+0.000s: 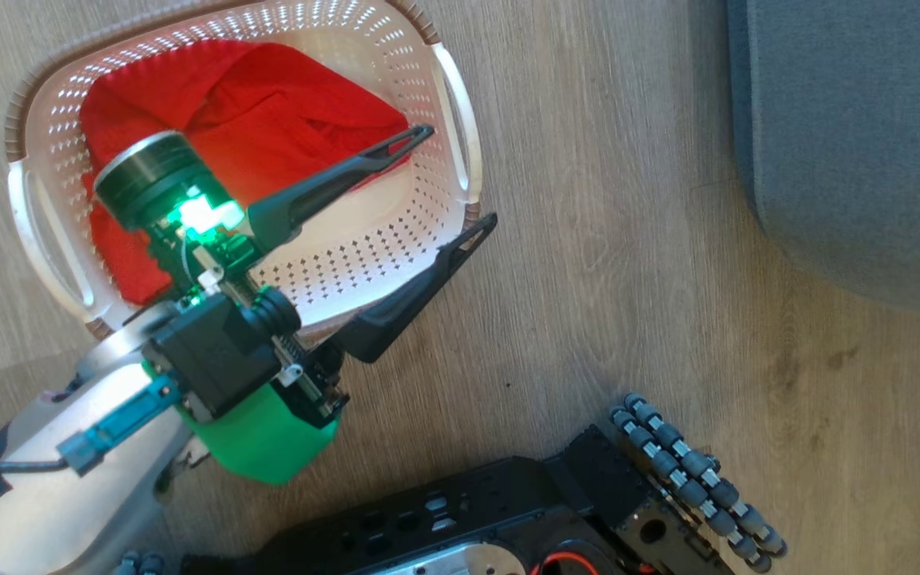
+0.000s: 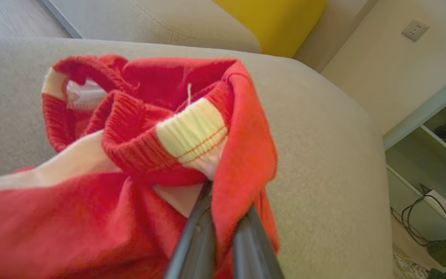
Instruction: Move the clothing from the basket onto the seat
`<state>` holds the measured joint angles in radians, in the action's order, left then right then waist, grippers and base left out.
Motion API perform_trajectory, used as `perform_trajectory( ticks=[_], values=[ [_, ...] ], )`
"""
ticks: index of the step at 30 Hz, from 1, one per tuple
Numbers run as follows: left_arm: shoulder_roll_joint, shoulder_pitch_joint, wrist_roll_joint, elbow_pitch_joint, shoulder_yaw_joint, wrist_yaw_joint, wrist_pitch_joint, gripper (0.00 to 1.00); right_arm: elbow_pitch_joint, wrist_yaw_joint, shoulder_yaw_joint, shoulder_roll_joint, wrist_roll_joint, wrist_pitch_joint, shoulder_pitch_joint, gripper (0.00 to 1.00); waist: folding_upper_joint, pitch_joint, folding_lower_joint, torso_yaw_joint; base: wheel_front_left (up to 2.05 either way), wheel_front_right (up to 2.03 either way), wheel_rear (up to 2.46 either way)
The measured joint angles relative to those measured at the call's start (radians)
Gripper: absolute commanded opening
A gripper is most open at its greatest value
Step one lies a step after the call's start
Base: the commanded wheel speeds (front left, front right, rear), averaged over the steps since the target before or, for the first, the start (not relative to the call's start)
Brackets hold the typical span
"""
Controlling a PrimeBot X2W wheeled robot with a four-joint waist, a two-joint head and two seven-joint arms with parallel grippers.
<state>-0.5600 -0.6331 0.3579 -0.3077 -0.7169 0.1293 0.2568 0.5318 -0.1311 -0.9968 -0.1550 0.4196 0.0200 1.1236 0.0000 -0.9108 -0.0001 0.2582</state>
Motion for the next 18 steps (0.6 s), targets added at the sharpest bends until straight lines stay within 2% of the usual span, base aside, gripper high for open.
perform_trajectory(
  ticks=[1,2,5,10,18],
  values=[
    [0.000,-0.003,0.000,0.001,0.000,0.000,0.000,1.00,0.028,0.000,0.002,-0.002,-0.005,0.021,-0.008,0.91,0.0000,0.002,0.0000,0.000,0.00,0.00,0.00],
    [0.001,-0.004,0.000,0.002,0.000,0.000,0.000,1.00,0.055,0.000,0.004,-0.004,-0.013,0.050,-0.012,1.00,0.0000,0.006,0.0000,0.001,0.00,0.00,0.00],
    [0.007,-0.004,0.000,0.008,-0.004,0.000,0.000,1.00,0.145,0.000,0.038,-0.030,-0.034,0.123,-0.010,1.00,0.0000,0.024,0.0000,0.001,0.00,0.00,0.00],
    [0.052,-0.004,0.001,0.038,-0.012,0.000,0.000,1.00,0.270,0.000,0.129,-0.134,-0.073,0.202,-0.013,1.00,0.0001,0.072,0.0000,-0.010,0.00,0.00,0.00],
    [0.143,0.003,0.012,0.103,-0.003,0.000,0.000,1.00,0.317,0.000,0.351,-0.241,-0.207,0.232,-0.087,1.00,0.0001,0.191,0.0000,-0.050,0.00,0.00,0.00]
  ],
)
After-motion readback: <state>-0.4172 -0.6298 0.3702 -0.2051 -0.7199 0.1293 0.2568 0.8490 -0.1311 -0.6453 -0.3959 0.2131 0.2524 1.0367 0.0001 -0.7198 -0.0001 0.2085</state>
